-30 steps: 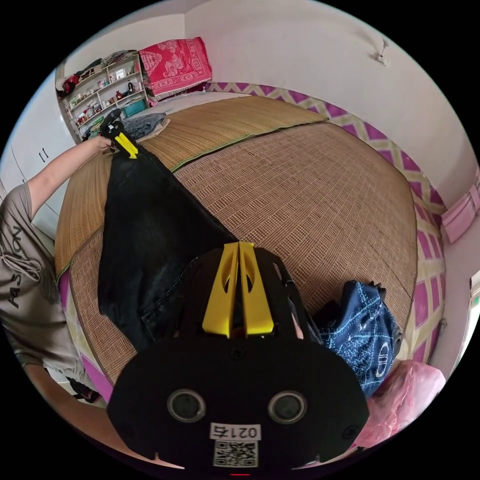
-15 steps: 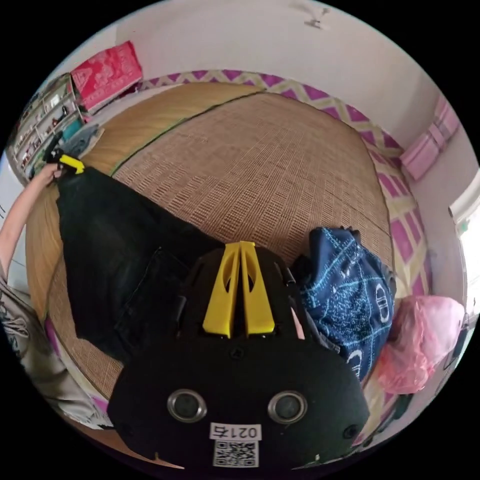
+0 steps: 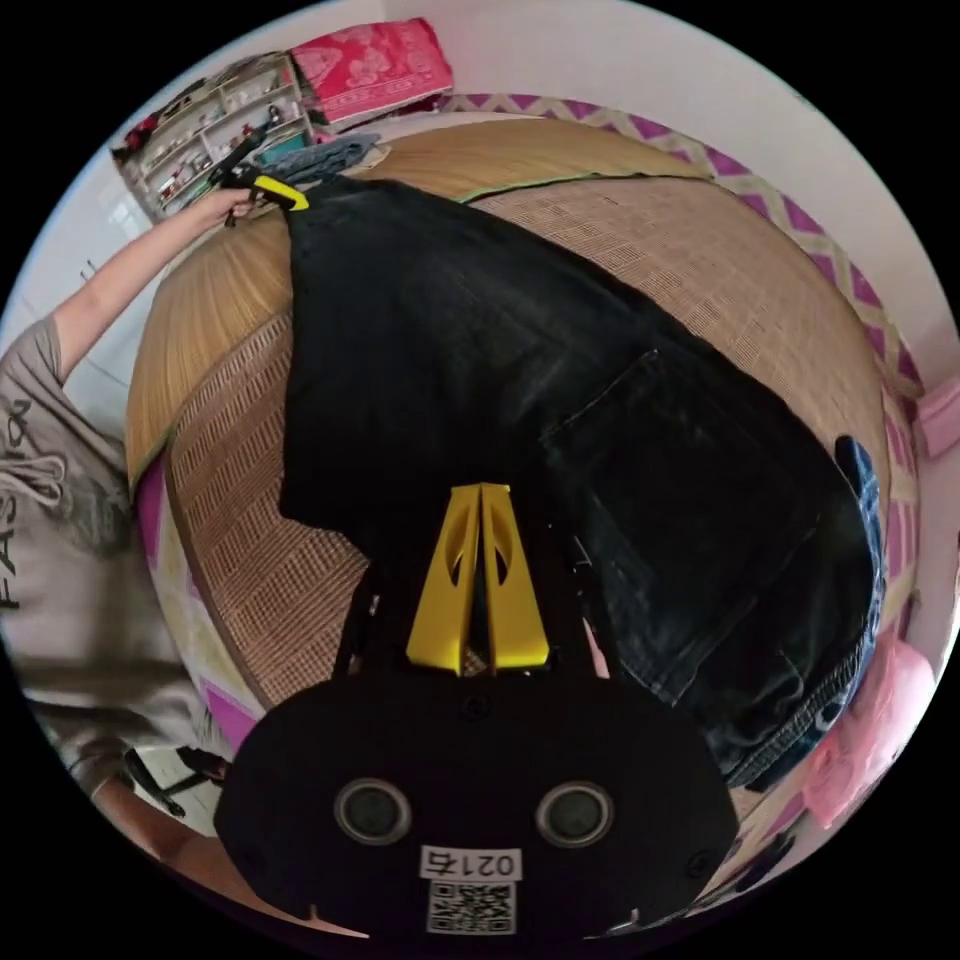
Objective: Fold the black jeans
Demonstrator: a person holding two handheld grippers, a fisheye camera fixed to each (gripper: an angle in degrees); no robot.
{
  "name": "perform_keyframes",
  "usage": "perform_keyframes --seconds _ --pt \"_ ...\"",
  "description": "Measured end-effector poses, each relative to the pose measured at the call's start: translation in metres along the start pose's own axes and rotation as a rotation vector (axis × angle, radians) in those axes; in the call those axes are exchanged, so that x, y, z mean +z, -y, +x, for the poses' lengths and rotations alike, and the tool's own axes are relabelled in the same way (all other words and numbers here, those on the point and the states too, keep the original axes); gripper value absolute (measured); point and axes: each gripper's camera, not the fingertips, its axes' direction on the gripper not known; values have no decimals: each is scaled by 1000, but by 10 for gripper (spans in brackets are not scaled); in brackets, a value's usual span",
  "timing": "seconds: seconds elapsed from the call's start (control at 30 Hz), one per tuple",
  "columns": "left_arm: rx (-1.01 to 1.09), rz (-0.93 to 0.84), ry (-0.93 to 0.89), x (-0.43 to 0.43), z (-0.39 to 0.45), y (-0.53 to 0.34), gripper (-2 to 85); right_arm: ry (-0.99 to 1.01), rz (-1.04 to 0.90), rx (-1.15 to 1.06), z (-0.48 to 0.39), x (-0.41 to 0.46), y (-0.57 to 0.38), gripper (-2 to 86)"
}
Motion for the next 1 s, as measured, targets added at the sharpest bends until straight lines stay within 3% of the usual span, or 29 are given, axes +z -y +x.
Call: perform_keyframes --seconds 0.1,0.2,0.37,0.47,0.6,0.83,1.0 --pt "-162 167 50 -40 -36 -58 -8 -14 170 39 -16 -26 -37 -7" --pt "-358 294 -74 -61 -72 -125 -2 115 323 103 -28 -44 -82 -7" --pt "-838 405 -578 -15 -125 -255 101 353 509 204 -47 -42 -164 -6" --pt "-979 502 -717 5 -135 -308 93 483 614 281 -56 -33 -222 -6" --pt "-1062 558 -711 7 -144 -325 73 573 733 399 -57 -18 -301 -6" --pt "-1149 587 -615 -33 -133 -292 127 591 824 505 -58 -2 -391 -6" --pt "-1219 639 -599 -52 -128 -299 50 560 806 521 -63 15 -434 -6"
